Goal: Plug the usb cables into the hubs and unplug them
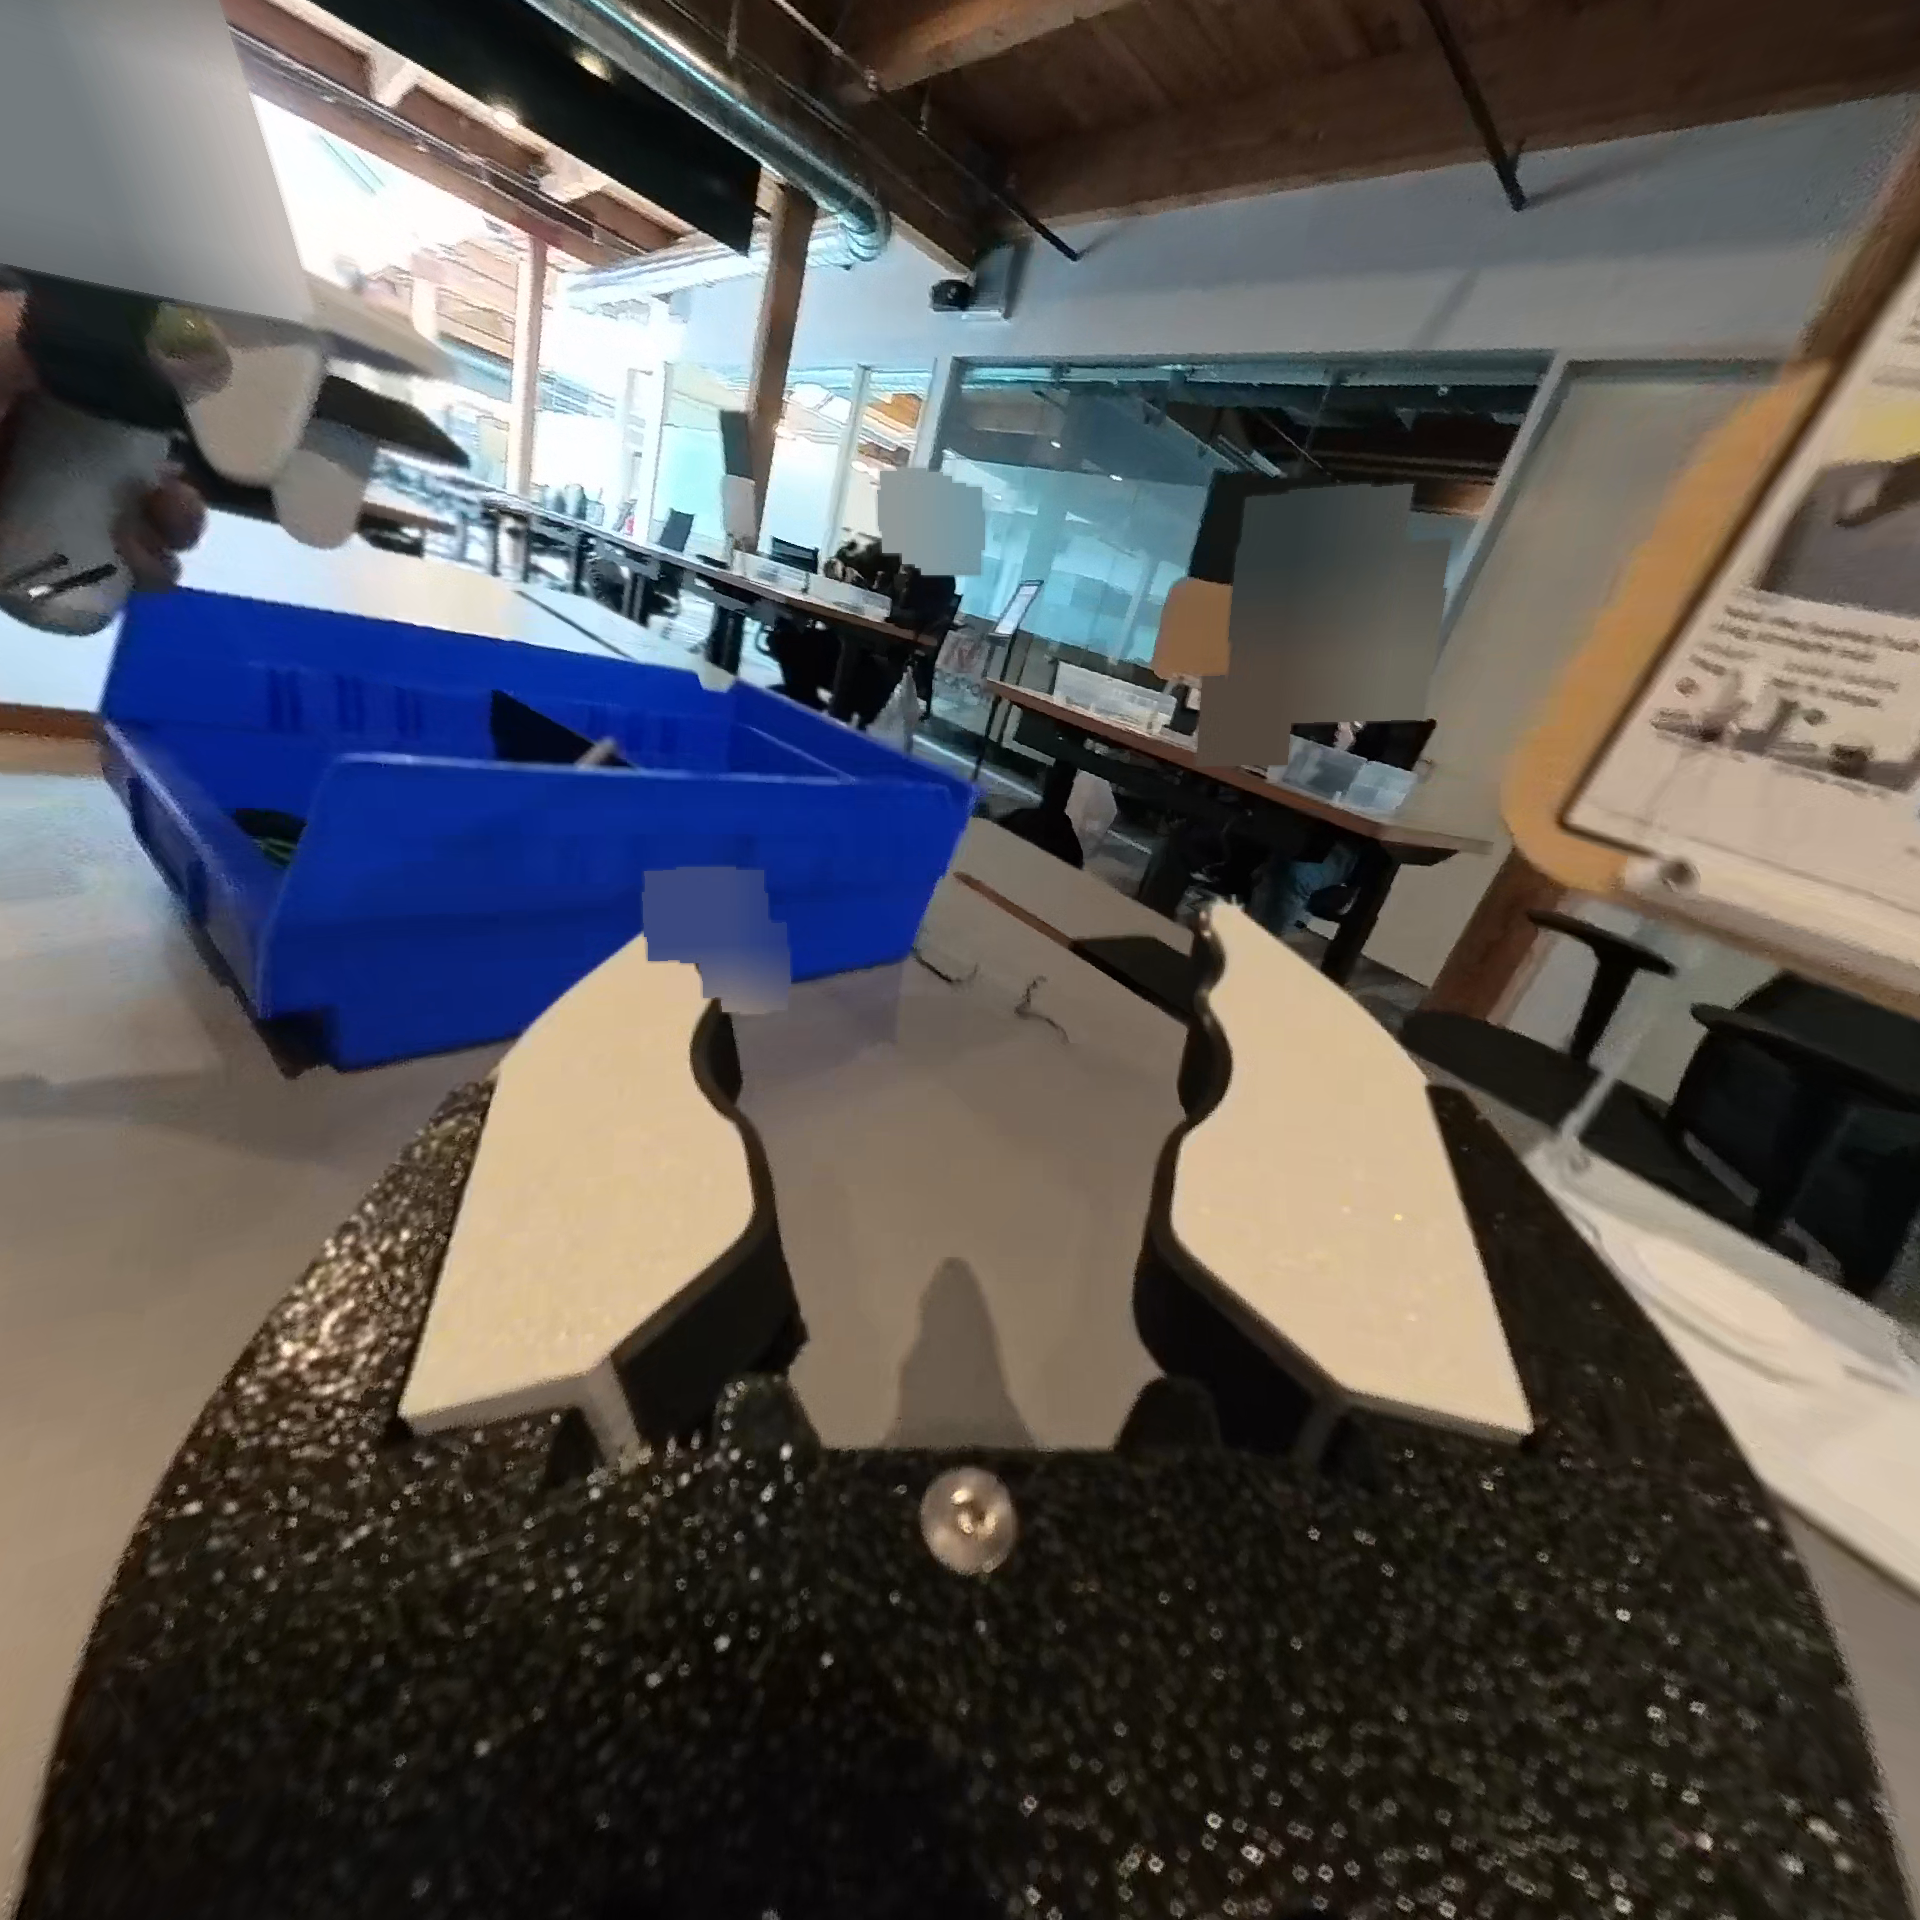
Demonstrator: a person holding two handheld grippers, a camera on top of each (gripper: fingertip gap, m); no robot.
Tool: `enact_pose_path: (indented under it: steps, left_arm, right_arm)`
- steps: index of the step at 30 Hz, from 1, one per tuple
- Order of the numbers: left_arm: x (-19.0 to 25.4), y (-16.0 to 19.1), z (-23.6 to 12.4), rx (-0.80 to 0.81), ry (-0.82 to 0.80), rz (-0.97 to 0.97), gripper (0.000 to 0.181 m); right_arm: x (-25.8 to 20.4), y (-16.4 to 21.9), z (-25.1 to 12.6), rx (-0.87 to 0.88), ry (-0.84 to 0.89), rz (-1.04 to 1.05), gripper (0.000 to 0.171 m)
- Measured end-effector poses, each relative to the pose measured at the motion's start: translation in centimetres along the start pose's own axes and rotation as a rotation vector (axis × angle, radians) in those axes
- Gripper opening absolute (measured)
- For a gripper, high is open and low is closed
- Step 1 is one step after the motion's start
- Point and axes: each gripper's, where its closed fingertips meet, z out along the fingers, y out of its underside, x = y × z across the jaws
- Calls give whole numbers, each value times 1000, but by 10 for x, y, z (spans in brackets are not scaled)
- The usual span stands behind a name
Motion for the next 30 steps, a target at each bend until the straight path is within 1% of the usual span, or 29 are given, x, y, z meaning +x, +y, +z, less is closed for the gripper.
enact_pose_path:
  steps: [3,5,8,9,12,15,17,20,22,26,30]
  left_arm:
    - [-10,-2,-4,-6,-54,50,95]
    - [-18,-4,-8,-8,-99,87,96]
    - [-28,-8,-14,-1,-144,119,94]
    - [-31,-10,-16,4,-154,122,92]
    - [-39,-15,-22,25,-174,122,89]
    - [-49,-18,-27,39,-199,116,88]
    - [-55,-19,-31,50,-216,114,88]
    - [-63,-22,-36,65,-233,113,86]
    - [-69,-22,-38,69,-253,115,85]
    - [-77,-22,-41,84,-278,109,84]
    - [-81,-21,-40,98,-289,102,84]
  right_arm:
    - [-9,-28,33,32,-69,-43,80]
    - [-19,-50,60,43,-140,-66,71]
    - [-42,-76,103,16,-289,-97,69]
    - [-50,-82,117,-4,-340,-97,64]
    - [-77,-94,156,-69,-485,-73,57]
    - [-100,-87,185,-212,-637,-31,53]
    - [-115,-76,197,-332,-754,33,53]
    - [-135,-65,208,-424,-893,85,48]
    - [-144,-60,213,-454,-945,77,43]
    - [-161,-45,210,-545,-1021,26,43]
    - [-165,-13,203,-691,-1011,-58,42]
